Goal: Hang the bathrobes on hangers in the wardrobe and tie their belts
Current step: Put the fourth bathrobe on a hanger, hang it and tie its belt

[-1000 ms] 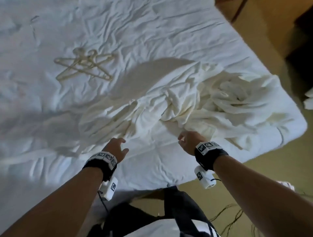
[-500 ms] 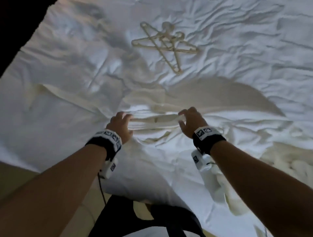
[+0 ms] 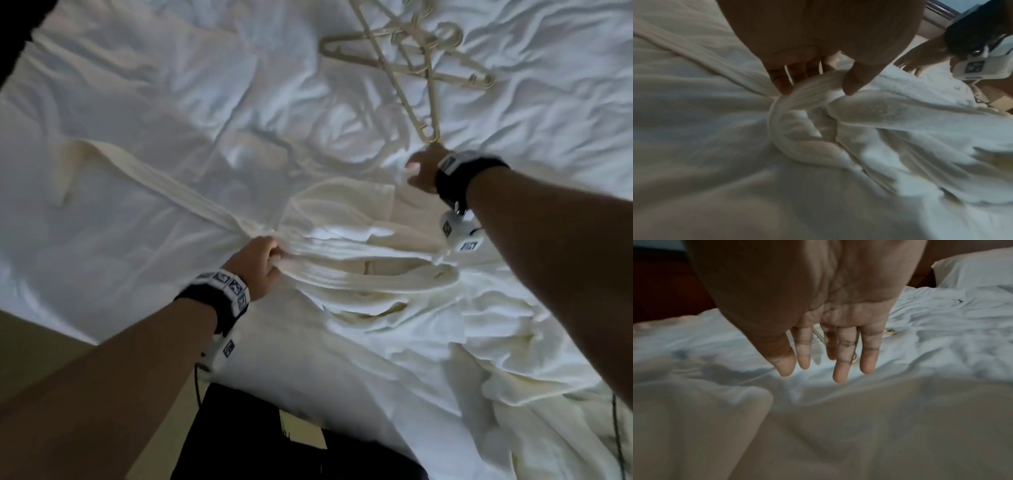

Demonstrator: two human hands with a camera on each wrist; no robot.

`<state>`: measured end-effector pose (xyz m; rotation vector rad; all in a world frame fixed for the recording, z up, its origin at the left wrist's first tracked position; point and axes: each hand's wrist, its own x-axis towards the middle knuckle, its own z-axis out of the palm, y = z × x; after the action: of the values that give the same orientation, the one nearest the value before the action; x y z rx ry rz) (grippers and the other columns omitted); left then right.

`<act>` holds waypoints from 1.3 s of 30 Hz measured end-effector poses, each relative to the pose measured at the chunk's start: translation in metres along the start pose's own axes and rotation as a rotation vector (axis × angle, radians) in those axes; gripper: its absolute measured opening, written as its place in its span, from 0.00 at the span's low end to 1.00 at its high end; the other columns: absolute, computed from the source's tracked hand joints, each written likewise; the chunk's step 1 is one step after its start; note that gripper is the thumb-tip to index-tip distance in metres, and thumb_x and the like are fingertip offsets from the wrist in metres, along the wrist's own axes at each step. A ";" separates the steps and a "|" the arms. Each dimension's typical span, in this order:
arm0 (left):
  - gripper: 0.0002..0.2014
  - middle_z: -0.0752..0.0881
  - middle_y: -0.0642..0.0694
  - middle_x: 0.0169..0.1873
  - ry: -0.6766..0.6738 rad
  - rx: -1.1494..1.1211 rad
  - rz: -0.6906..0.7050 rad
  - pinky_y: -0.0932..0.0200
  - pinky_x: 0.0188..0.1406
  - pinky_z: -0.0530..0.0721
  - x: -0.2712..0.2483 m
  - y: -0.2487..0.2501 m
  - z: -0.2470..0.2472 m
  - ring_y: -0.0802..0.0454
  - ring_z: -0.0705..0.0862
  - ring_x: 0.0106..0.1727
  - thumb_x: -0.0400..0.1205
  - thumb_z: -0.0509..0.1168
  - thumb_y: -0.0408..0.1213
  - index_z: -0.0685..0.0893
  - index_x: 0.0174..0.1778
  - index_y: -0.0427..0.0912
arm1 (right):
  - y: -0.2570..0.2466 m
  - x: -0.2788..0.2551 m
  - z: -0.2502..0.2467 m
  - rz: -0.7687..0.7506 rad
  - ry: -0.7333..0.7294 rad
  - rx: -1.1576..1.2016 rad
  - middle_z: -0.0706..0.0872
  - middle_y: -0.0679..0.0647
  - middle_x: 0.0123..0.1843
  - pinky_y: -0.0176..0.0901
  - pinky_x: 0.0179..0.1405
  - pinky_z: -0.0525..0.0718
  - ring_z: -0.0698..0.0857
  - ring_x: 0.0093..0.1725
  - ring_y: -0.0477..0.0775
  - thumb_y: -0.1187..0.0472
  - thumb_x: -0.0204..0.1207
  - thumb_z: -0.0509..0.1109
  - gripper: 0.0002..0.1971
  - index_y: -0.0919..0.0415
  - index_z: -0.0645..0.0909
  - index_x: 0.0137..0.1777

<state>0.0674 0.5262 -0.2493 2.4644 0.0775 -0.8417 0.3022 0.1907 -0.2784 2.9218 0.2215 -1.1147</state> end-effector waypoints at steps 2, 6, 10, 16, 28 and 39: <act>0.16 0.82 0.40 0.55 0.032 -0.048 0.021 0.49 0.52 0.81 0.018 -0.006 -0.010 0.39 0.84 0.51 0.74 0.62 0.39 0.78 0.57 0.39 | -0.004 0.028 -0.007 -0.011 0.023 0.000 0.57 0.61 0.83 0.53 0.72 0.70 0.70 0.76 0.71 0.50 0.79 0.69 0.28 0.50 0.69 0.78; 0.11 0.84 0.41 0.51 0.075 -0.191 -0.041 0.57 0.50 0.79 0.048 -0.014 -0.024 0.43 0.84 0.47 0.78 0.60 0.29 0.76 0.56 0.41 | -0.015 0.072 -0.013 -0.008 0.076 -0.039 0.51 0.60 0.85 0.62 0.78 0.65 0.63 0.80 0.70 0.46 0.77 0.71 0.43 0.48 0.49 0.85; 0.18 0.79 0.43 0.47 0.059 -0.043 0.032 0.55 0.50 0.80 0.055 -0.021 -0.017 0.45 0.80 0.44 0.75 0.62 0.36 0.80 0.61 0.43 | -0.026 0.084 0.005 0.120 0.135 0.015 0.59 0.70 0.79 0.62 0.75 0.67 0.66 0.77 0.72 0.39 0.73 0.72 0.54 0.60 0.40 0.85; 0.24 0.71 0.44 0.68 0.124 0.211 0.058 0.48 0.64 0.67 0.044 -0.007 -0.006 0.39 0.69 0.66 0.66 0.67 0.41 0.80 0.59 0.45 | -0.007 0.062 0.008 0.240 0.186 -0.037 0.58 0.69 0.80 0.65 0.75 0.67 0.66 0.76 0.73 0.40 0.72 0.73 0.43 0.64 0.60 0.79; 0.41 0.65 0.50 0.71 -0.129 0.058 0.154 0.47 0.65 0.80 0.059 0.015 0.010 0.43 0.81 0.62 0.67 0.72 0.37 0.65 0.76 0.58 | 0.001 0.061 0.007 0.168 -0.067 0.128 0.86 0.60 0.31 0.54 0.33 0.87 0.86 0.25 0.61 0.29 0.63 0.73 0.33 0.63 0.78 0.44; 0.22 0.75 0.47 0.65 0.007 0.607 0.373 0.45 0.60 0.76 -0.013 0.048 -0.018 0.39 0.71 0.66 0.68 0.73 0.51 0.84 0.54 0.44 | 0.021 -0.194 0.035 0.215 0.356 0.406 0.84 0.72 0.57 0.54 0.54 0.77 0.82 0.56 0.72 0.56 0.85 0.56 0.16 0.66 0.81 0.53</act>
<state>0.0769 0.4957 -0.2077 2.8902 -0.7106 -0.7659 0.1389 0.1424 -0.1768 3.3757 -0.3557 -0.6685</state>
